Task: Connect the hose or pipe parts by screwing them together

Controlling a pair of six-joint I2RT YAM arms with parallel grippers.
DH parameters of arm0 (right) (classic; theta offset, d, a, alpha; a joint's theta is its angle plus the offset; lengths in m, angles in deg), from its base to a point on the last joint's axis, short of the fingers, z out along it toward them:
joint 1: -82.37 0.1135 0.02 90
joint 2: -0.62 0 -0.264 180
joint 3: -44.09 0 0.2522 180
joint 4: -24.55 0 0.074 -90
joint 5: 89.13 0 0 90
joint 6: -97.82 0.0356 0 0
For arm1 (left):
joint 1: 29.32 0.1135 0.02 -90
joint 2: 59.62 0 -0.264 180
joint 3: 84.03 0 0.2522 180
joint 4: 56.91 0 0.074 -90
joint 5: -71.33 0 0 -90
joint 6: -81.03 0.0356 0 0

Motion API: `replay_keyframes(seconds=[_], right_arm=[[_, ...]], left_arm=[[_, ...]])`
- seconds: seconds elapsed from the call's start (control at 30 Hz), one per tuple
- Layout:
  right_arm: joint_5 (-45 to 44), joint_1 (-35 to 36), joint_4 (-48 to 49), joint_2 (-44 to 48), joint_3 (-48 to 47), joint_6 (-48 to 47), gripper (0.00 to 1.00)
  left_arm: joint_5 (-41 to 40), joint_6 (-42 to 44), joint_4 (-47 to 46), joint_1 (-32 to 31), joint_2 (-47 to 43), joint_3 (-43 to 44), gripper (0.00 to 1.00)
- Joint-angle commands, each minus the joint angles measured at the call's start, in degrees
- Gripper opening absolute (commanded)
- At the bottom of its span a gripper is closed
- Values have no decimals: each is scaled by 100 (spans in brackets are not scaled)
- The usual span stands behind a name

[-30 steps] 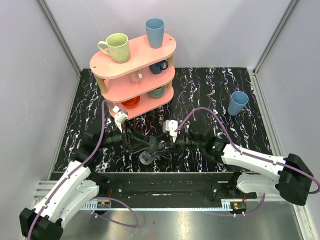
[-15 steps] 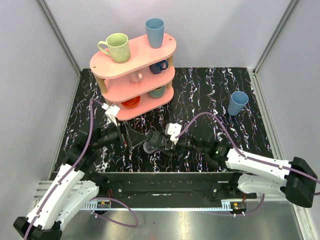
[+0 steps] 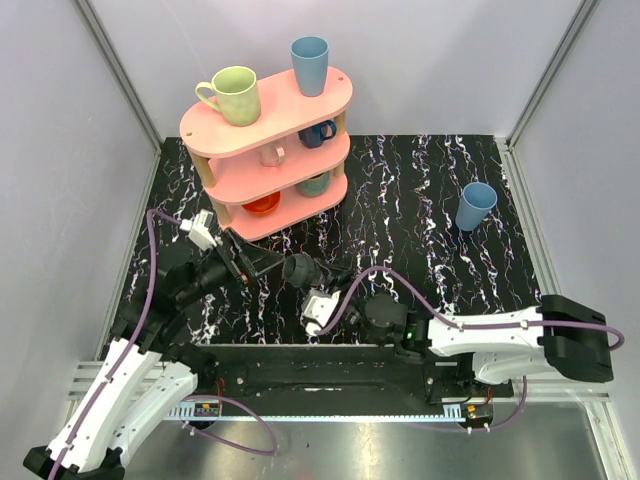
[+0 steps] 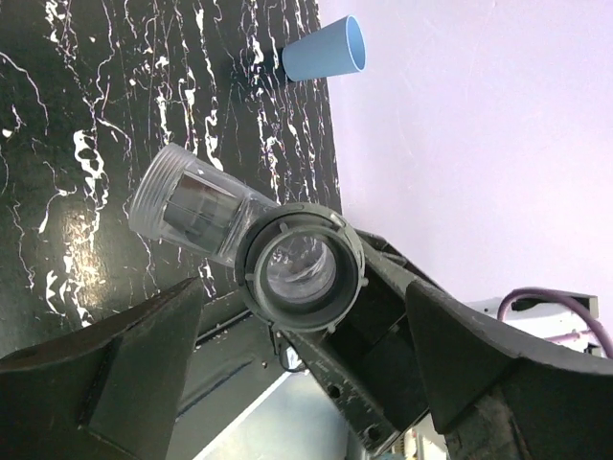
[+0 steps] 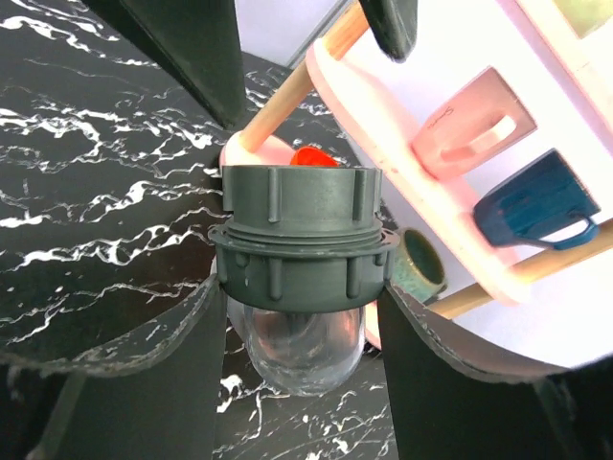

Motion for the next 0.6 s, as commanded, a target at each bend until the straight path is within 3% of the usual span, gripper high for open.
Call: replay_keyframes(seconds=[0.0,0.43,0.57], right_arm=[[-973,361,1418,-408,-183,-1085,0],[-1219,661,1894,-1068,-526,-1377,0],[-1202,688,1876,-1130,-570,-1324,0]], left_arm=[[-196,-570,-101,-1,-9,-84,91],[-47,-861,-321,-1,0,-471,93],[260,-1106,-960,-1,18,-805,89]])
